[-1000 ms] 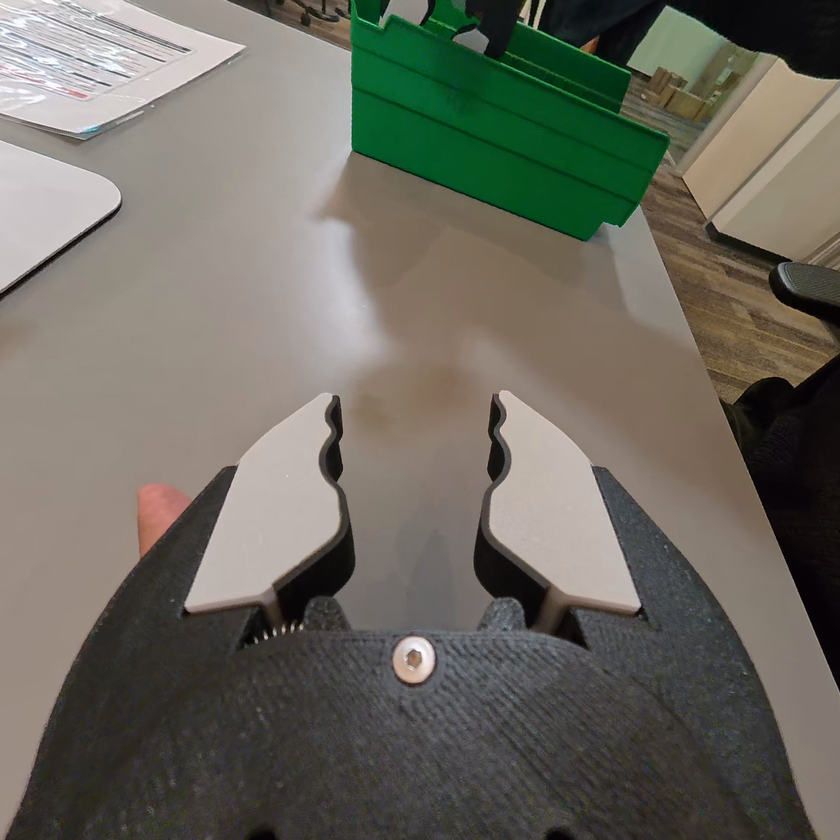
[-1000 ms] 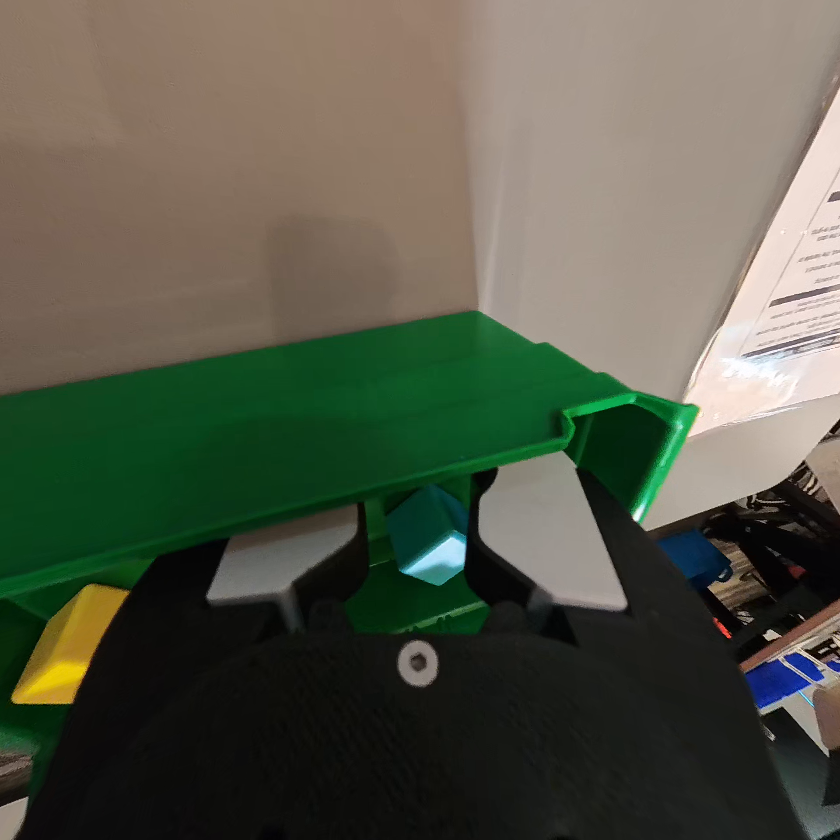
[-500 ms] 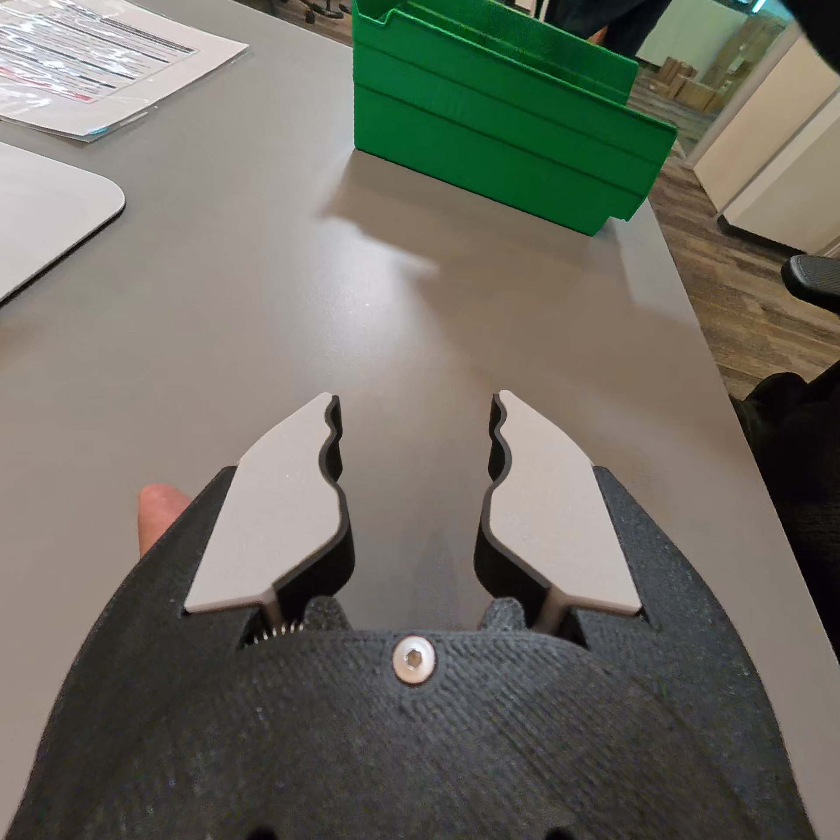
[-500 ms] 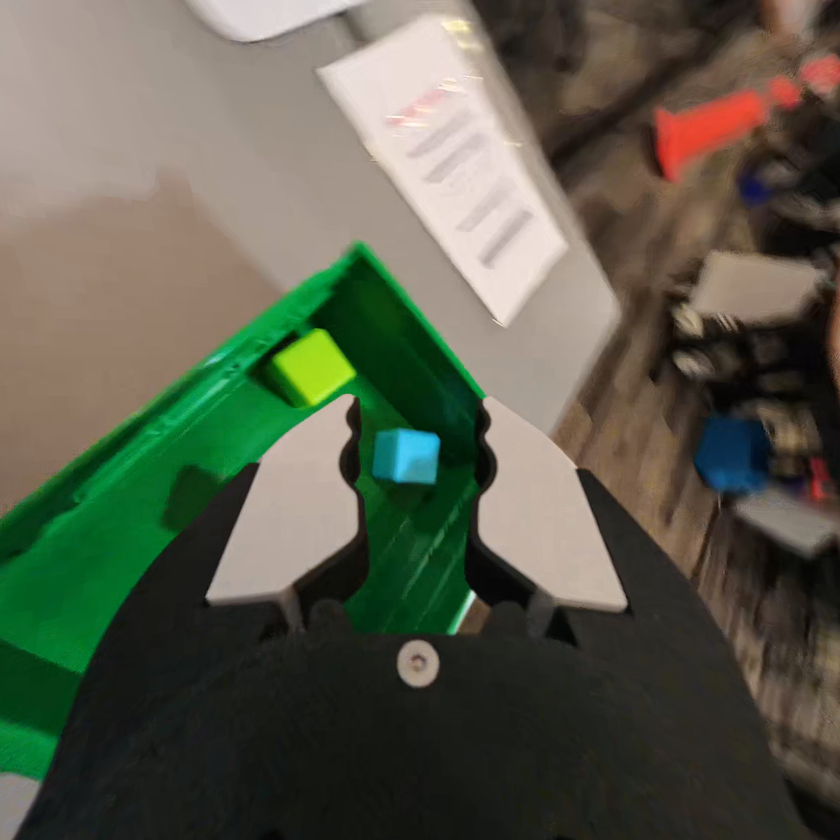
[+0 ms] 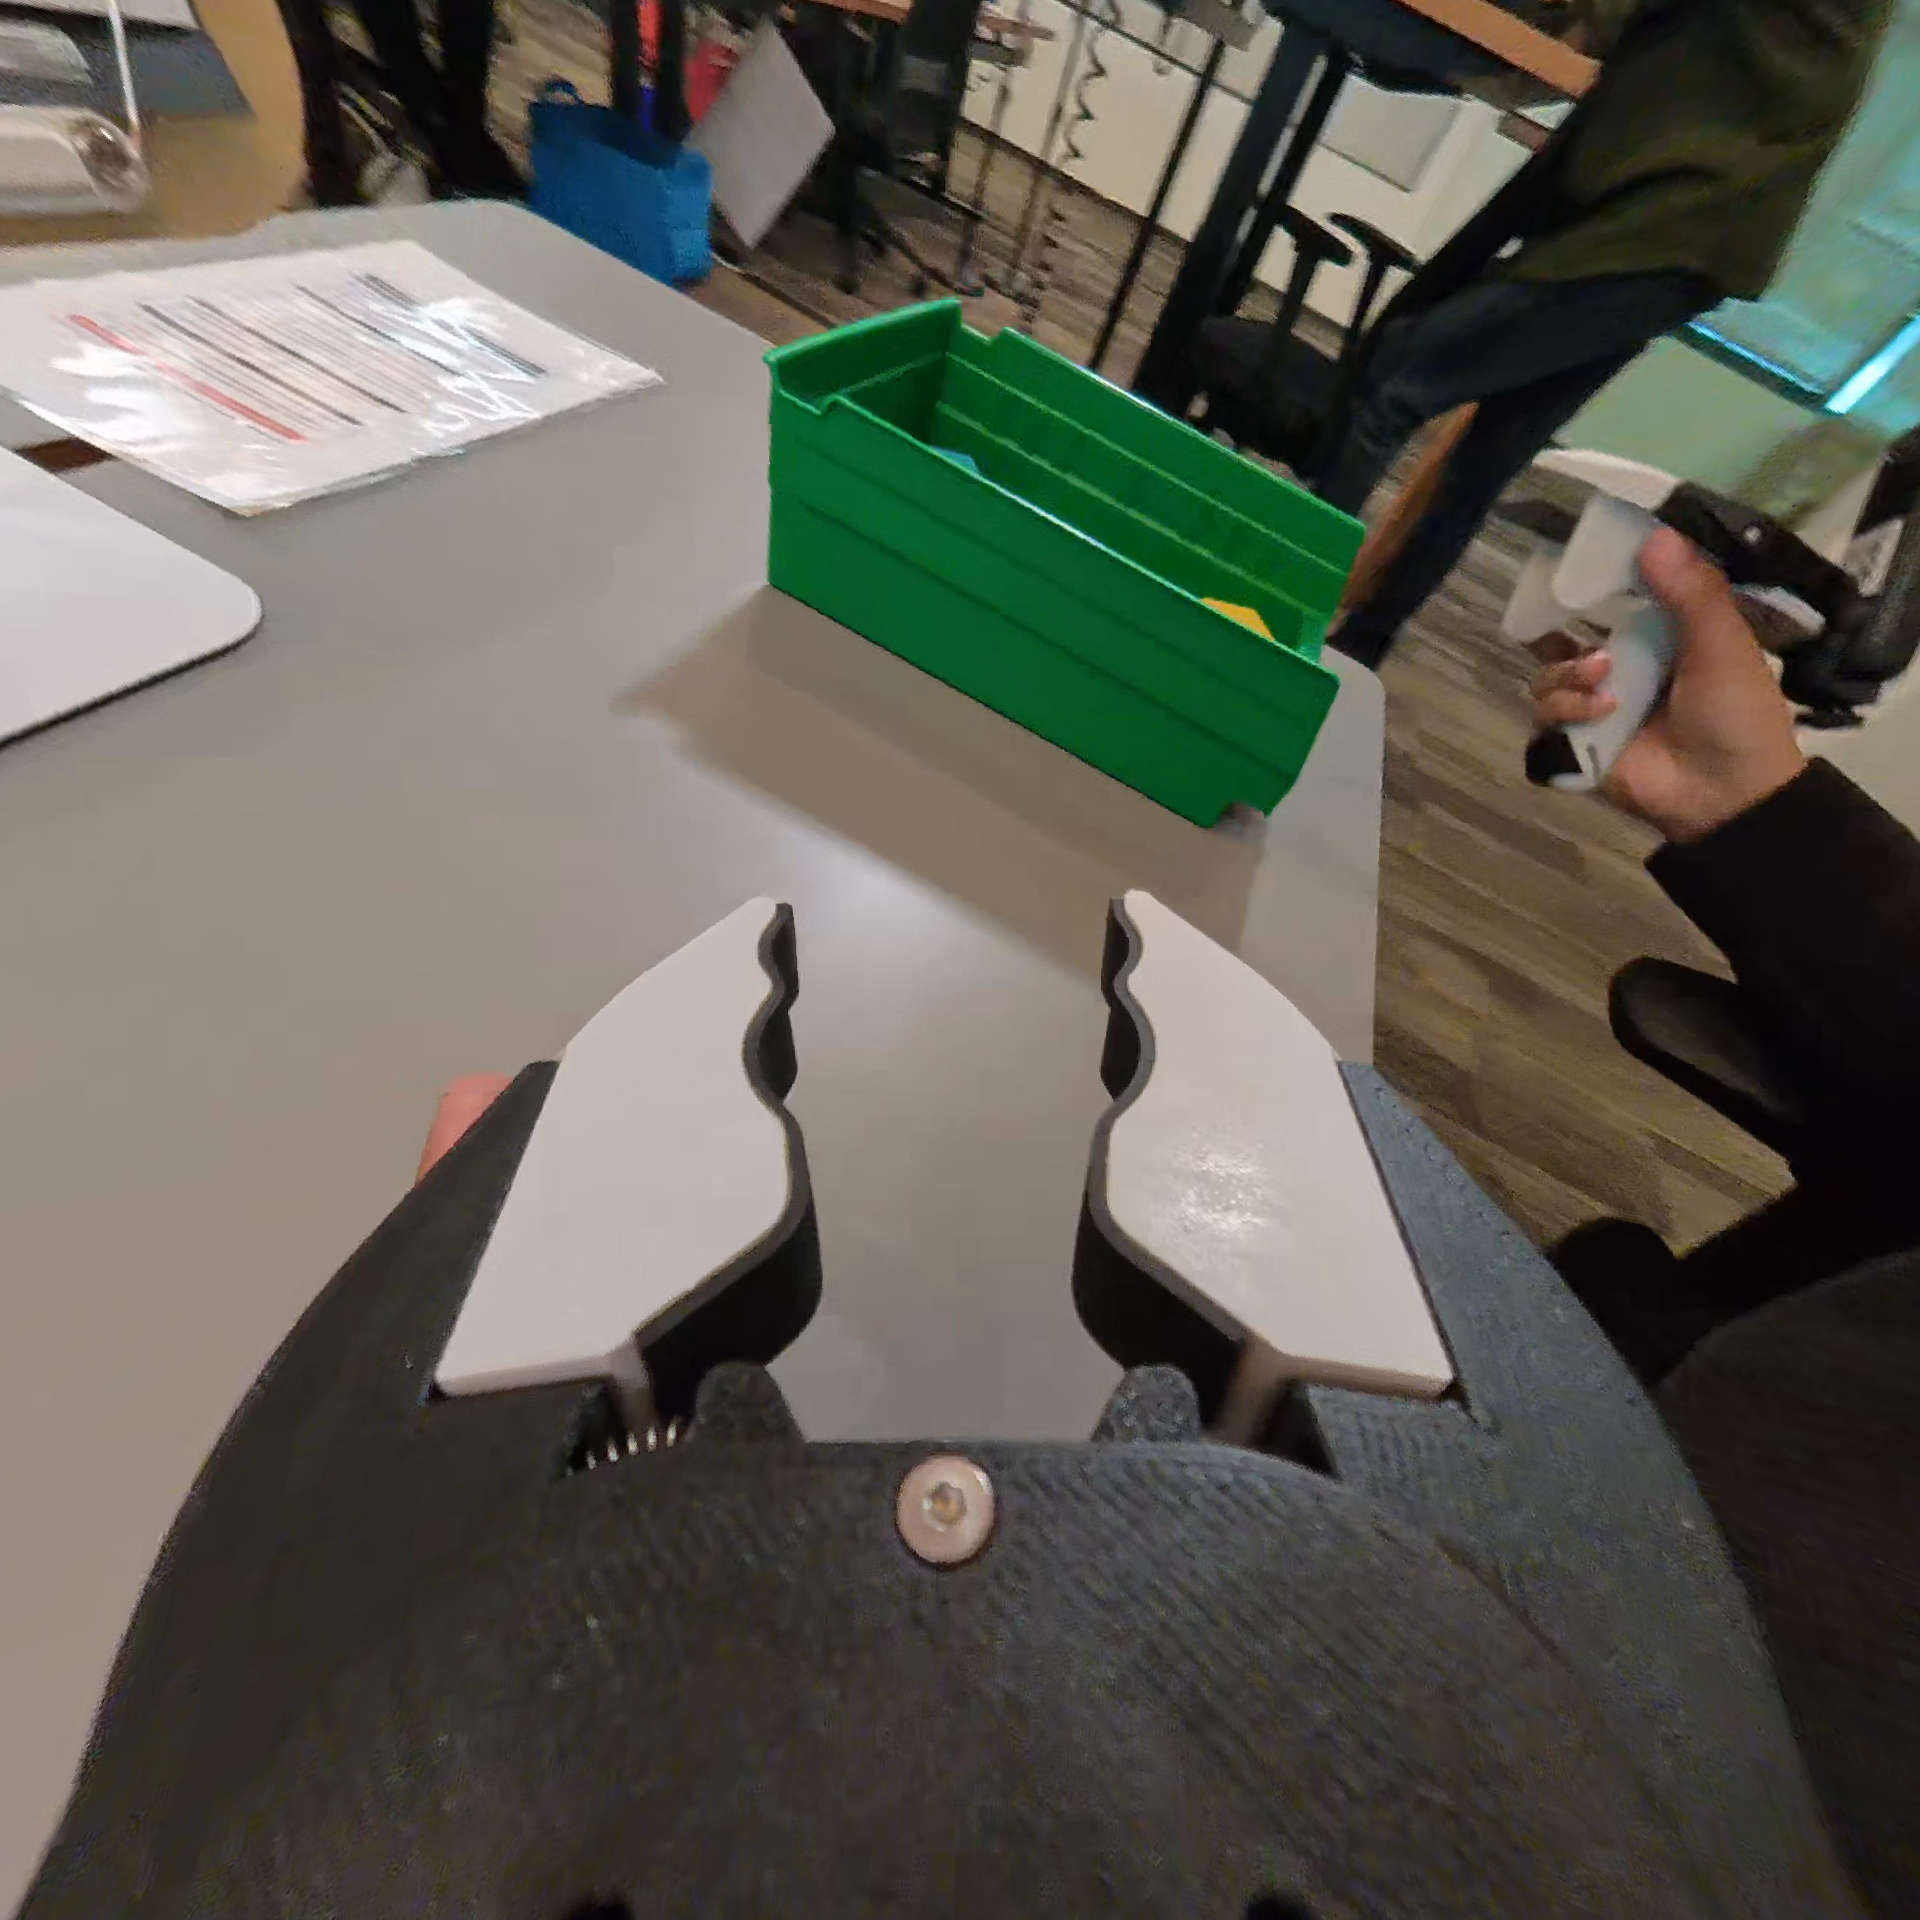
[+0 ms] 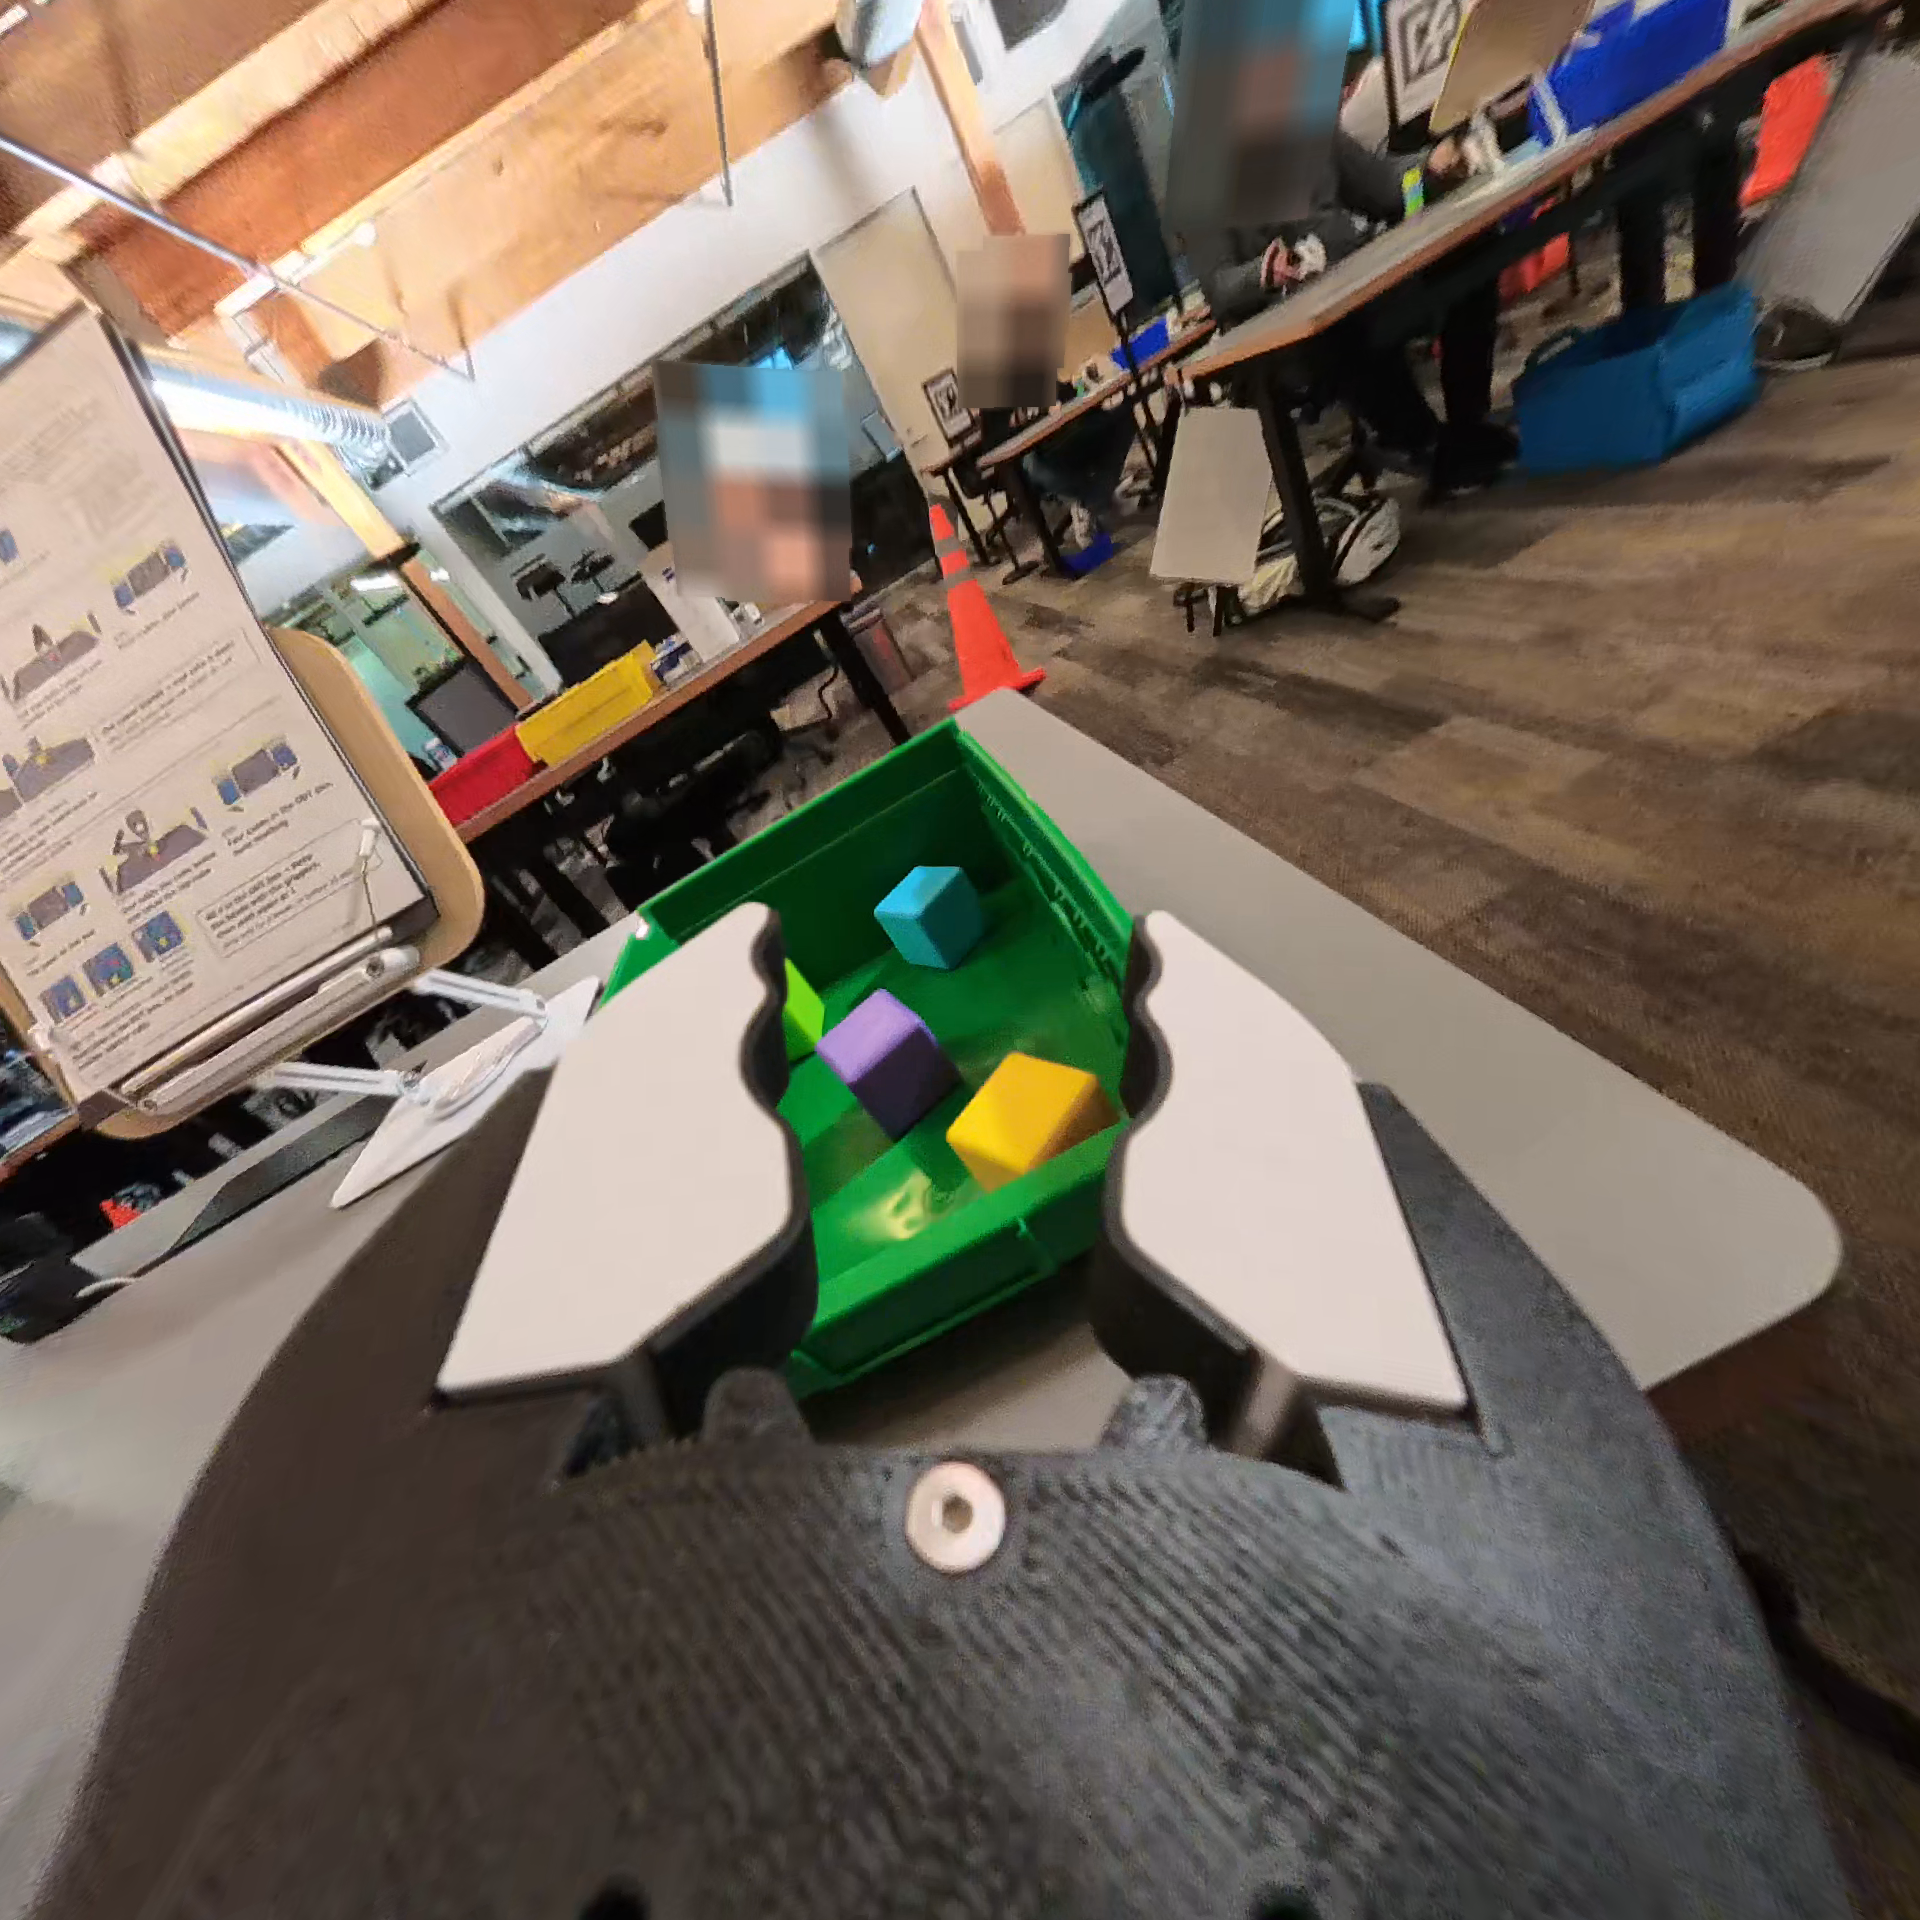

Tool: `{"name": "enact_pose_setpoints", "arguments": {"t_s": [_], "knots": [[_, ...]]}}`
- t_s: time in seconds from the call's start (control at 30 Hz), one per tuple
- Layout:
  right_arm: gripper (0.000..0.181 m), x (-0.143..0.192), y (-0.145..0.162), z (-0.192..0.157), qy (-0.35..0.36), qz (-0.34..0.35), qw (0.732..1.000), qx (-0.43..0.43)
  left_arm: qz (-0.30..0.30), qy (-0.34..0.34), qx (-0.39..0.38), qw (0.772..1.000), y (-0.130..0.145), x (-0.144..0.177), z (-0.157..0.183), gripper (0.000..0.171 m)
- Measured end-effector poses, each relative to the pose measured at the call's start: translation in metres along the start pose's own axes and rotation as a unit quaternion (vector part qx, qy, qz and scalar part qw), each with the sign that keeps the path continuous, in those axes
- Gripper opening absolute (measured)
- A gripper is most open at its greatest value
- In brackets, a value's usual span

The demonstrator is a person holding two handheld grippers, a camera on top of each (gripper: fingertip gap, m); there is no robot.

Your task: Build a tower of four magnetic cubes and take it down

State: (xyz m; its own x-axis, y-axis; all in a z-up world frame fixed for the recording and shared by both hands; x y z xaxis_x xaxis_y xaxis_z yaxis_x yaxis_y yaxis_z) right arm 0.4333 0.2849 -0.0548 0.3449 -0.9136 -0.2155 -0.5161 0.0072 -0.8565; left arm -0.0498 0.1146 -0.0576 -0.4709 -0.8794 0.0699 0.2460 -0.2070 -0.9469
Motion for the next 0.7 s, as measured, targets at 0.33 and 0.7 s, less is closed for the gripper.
{"name": "enact_pose_setpoints", "arguments": {"t_s": [0.33,0.7], "knots": [[0.068,-0.025,0.036,0.004,-0.029,-0.101,0.979,0.176,0.101,-0.138,0.096,0.981,0.035,0.066,0.05,0.045],[0.076,-0.051,0.025,0.017,-0.019,-0.072,0.992,0.099,0.046,-0.329,-0.108,0.937,0.056,0.158,0.018,0.035]]}}
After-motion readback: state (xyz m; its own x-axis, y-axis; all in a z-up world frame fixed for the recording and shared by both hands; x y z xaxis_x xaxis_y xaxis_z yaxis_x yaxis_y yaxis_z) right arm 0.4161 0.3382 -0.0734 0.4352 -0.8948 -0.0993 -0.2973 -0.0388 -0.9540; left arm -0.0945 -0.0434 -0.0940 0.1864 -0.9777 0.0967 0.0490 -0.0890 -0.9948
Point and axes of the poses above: each gripper's, where its closed fingertips meet, x back along the fingers, y out of its underside, z = x × y across the jaws, the point moved 8 cm from there along x, back along the fingers, and after that the axes turned 15 degrees about z, right-handed, at the moved point
